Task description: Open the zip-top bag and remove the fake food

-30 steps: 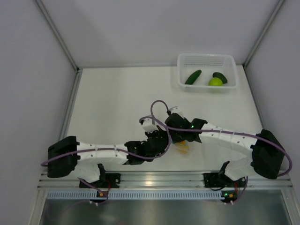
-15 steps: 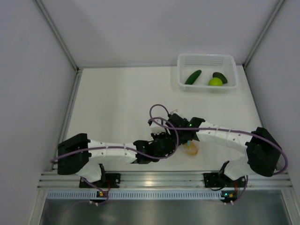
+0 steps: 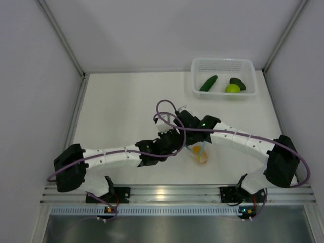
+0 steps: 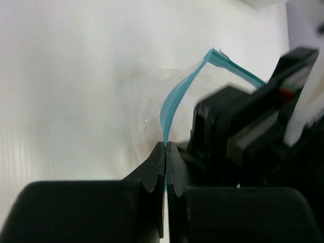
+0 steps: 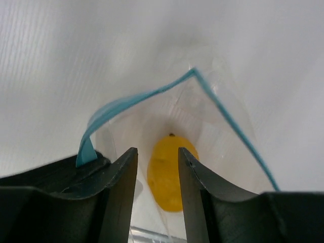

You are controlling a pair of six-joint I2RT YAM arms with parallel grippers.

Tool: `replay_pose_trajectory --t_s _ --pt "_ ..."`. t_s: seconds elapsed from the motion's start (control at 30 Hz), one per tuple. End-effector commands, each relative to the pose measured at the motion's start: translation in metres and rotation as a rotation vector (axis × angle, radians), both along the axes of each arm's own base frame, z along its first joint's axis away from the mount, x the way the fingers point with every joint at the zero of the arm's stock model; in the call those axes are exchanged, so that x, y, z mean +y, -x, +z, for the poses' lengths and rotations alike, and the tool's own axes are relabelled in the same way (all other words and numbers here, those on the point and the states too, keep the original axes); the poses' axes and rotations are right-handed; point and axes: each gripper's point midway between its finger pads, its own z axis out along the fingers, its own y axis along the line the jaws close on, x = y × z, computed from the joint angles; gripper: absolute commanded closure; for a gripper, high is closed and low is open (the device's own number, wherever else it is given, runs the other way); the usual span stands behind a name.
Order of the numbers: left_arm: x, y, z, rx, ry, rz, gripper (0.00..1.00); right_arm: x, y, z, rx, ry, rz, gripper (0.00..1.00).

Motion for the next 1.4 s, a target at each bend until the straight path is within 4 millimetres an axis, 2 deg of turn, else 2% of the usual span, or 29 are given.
replay_pose_trajectory --t_s 0.0,0.13,0.23,0.27,0.33,0.37,0.4,0.43,0.47,0.53,0.67,0.77,0.97,1.2,1.37 --pt "0.018 -0.019 0.040 -0.046 0.072 0.045 1.00 -0.012 0.017 0.009 0.119 0.120 0.077 0.60" --pt "0.030 -0.026 0.043 -0.043 0.089 0.061 1.00 -0.019 0.020 0.015 0.173 0.212 0.117 0.62" --pt "0.037 -0.024 0.039 -0.032 0.100 0.082 1.00 -0.015 0.022 0.002 0.222 0.224 0.153 0.62" --pt "0.038 -0.023 0.037 -0.023 0.116 0.093 1.00 -0.012 0.024 -0.008 0.244 0.209 0.156 0.62" --pt "0.040 -0.023 0.034 -0.017 0.118 0.103 1.00 0.004 0.015 -0.018 0.233 0.128 0.145 0.62" --pt "0.041 -0.023 0.032 -0.010 0.126 0.111 1.00 0.009 0.019 -0.027 0.252 0.095 0.124 0.62" --pt "0.039 -0.021 0.031 -0.009 0.133 0.110 1.00 0.015 0.018 -0.030 0.255 0.055 0.112 0.62" --pt "0.041 -0.021 0.025 -0.011 0.134 0.115 1.00 0.033 0.011 -0.030 0.225 -0.024 0.114 0.62" --pt "0.042 -0.020 0.024 -0.009 0.145 0.127 1.00 0.040 0.017 -0.034 0.255 -0.075 0.098 0.63" --pt "0.042 -0.014 0.018 -0.014 0.131 0.132 1.00 0.047 0.015 -0.035 0.254 -0.116 0.080 0.65" --pt "0.035 -0.004 0.011 -0.022 0.101 0.110 1.00 0.040 0.016 -0.040 0.276 -0.062 0.049 0.64" --pt "0.032 -0.001 0.000 -0.003 0.088 0.107 1.00 0.042 0.017 -0.044 0.272 -0.082 0.042 0.62" --pt "0.028 0.000 -0.004 0.002 0.071 0.093 1.00 0.038 -0.002 -0.041 0.159 -0.107 -0.047 0.50" --pt "0.035 0.002 -0.004 -0.004 0.070 0.097 1.00 0.047 -0.026 -0.015 0.026 -0.194 -0.095 0.50" --pt "0.036 0.003 -0.006 -0.002 0.064 0.091 1.00 0.051 -0.041 -0.009 -0.044 -0.218 -0.121 0.47"
